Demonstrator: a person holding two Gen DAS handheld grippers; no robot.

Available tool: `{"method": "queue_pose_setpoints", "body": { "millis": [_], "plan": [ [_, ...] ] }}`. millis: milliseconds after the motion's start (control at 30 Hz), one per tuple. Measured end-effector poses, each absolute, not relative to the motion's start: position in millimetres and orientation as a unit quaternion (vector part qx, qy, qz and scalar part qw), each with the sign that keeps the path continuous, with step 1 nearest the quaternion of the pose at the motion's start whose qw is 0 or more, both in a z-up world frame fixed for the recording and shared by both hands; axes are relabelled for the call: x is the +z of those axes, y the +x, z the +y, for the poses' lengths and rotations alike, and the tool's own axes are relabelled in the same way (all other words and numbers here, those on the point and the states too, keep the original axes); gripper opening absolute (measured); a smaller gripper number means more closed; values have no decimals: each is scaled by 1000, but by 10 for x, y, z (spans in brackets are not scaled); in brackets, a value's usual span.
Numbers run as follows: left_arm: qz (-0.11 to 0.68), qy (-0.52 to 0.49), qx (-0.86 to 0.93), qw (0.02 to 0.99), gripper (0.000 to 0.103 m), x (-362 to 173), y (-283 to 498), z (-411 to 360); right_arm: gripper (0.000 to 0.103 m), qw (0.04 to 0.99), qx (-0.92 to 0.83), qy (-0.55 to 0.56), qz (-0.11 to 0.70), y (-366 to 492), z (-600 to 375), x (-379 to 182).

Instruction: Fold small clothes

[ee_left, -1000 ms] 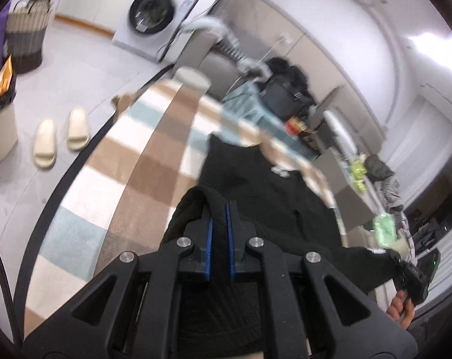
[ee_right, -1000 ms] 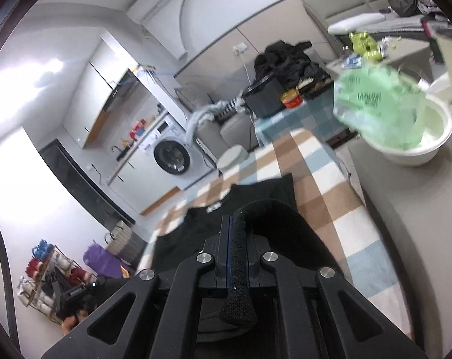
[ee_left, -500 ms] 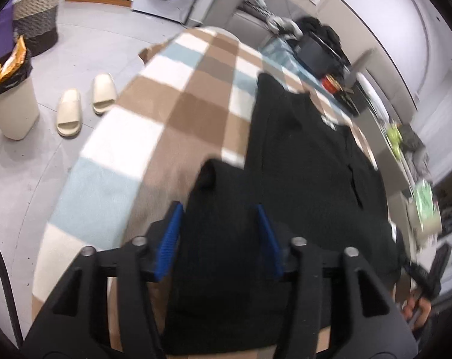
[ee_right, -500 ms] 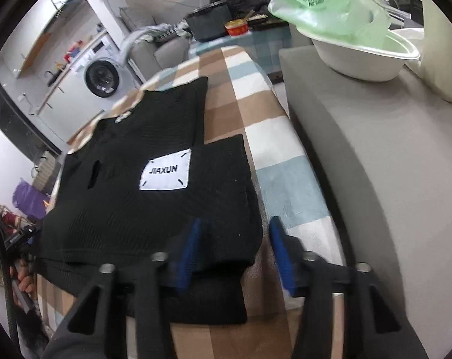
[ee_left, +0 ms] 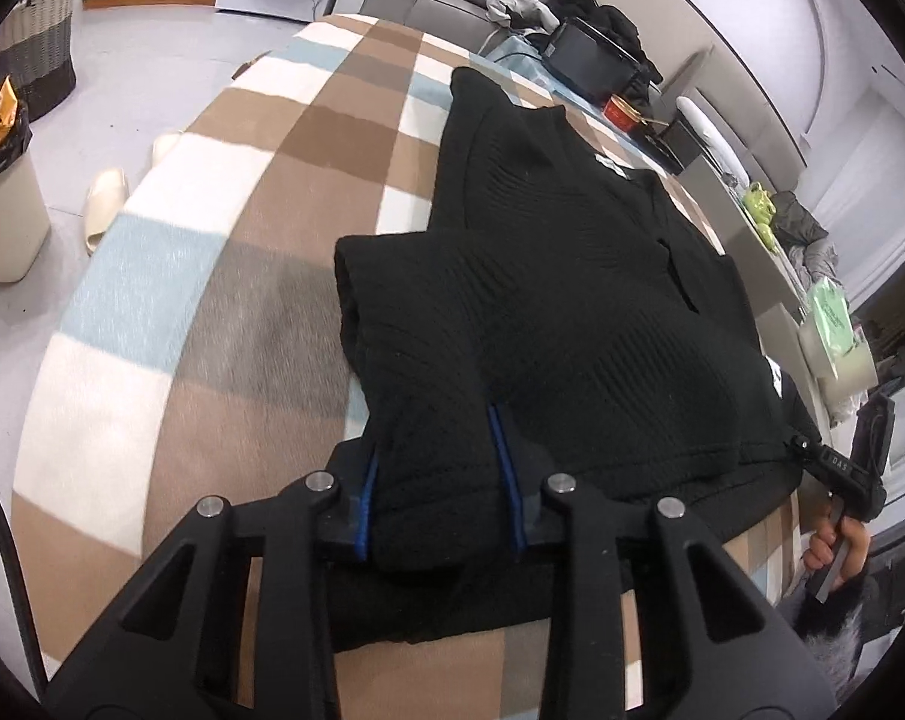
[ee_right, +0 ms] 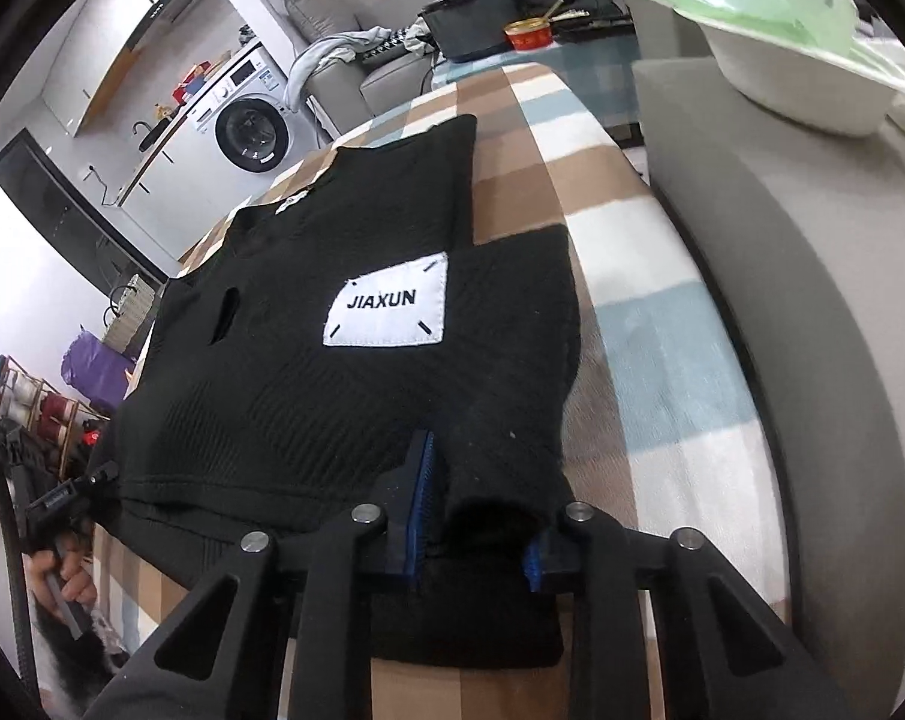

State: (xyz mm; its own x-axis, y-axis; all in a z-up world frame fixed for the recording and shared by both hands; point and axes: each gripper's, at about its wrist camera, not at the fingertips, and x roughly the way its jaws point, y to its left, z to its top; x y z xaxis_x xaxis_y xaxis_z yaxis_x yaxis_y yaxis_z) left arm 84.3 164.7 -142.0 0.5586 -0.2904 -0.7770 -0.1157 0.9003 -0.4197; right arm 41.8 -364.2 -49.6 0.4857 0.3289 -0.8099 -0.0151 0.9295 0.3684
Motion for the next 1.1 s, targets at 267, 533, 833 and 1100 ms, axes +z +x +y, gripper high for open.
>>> {"method": "queue_pose_setpoints", "body": {
  "millis": [267,533,833,1100],
  "plan": [
    [469,-189,-40,862,29,-1351,312,1513,24,837,113,138,517,141,-3690,-482],
    [431,-217,-34,875,30,-1041,1,1696,30,845,106,187,490,4,-3898,-302],
    [418,-249,-84,870,36,-854,16,1647,34,847,149,226,458,-36,-3797,-107],
    [432,-251,-89,862,37,-970,131,1535,37,831,164,219,484,-86,-3700,-242]
  ]
}}
